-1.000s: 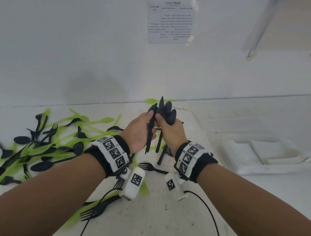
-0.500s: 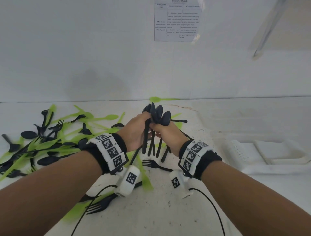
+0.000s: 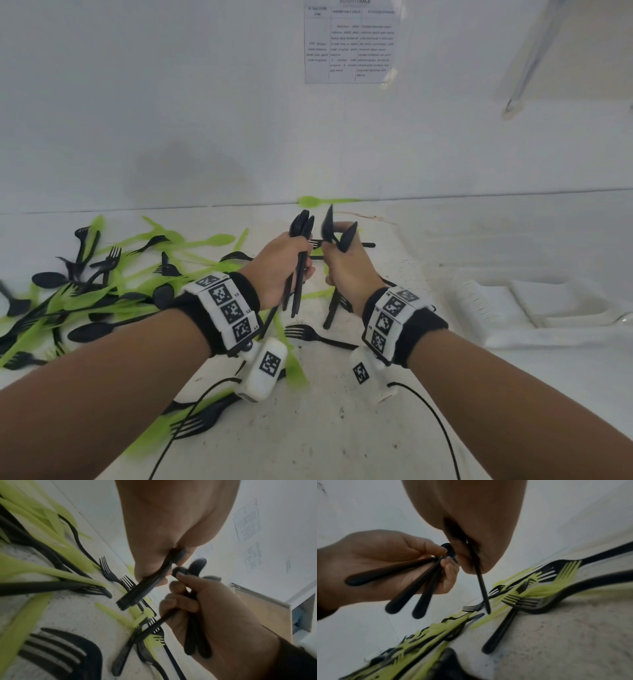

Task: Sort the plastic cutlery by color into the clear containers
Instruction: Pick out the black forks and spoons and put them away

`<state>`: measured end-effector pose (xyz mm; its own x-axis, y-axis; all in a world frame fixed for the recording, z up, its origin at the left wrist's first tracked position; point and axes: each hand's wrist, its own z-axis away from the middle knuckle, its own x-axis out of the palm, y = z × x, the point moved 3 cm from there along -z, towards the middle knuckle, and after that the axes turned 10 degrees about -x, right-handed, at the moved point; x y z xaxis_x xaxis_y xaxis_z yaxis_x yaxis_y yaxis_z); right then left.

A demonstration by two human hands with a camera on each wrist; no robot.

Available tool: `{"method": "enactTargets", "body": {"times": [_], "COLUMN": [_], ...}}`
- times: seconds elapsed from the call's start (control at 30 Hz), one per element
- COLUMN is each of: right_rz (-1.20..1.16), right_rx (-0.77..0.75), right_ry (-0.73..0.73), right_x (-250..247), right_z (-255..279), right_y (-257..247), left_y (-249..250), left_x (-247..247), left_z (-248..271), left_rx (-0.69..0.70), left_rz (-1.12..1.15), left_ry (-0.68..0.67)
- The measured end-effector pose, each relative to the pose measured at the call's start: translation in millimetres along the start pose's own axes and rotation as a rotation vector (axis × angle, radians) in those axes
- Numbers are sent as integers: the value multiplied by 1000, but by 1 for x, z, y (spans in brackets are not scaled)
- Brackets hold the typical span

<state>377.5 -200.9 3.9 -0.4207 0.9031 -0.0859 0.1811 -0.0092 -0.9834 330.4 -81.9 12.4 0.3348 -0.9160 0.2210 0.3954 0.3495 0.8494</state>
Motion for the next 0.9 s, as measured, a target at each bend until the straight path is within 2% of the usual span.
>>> {"method": "enactTargets", "body": {"times": [0.13, 0.27, 0.3, 0.4, 0.47, 0.6, 0.73, 0.8, 0.9], "right_rz": [-64, -132, -133, -115, -90, -3, 5, 49, 23], "right_rx": [-34, -8, 9, 114, 202, 140, 79, 33, 68], "right_ry": [-103, -172, -151, 70, 93, -152, -246, -279, -334], "right_x": [12, 13, 13, 5, 0, 8, 19, 22, 23], "right_z": [4, 5, 2, -7, -7, -1, -1, -3, 1], "right_y": [-6, -11, -10, -2, 4, -8, -14, -13, -10], "left_y": [4, 4, 4, 4, 5, 4, 5, 5, 4], "left_x": [8, -2, -4, -10, -14, -9, 1, -3, -11], "left_z": [3, 1, 0, -2, -4, -2, 2, 1, -4], "left_rx": [13, -24, -32, -42, -35, -19, 22, 35, 23], "left_rz": [47, 70, 85, 99, 104, 92, 72, 41, 30], "left_ry": [-35, 26, 34, 77, 81, 30, -50, -7, 61]}}
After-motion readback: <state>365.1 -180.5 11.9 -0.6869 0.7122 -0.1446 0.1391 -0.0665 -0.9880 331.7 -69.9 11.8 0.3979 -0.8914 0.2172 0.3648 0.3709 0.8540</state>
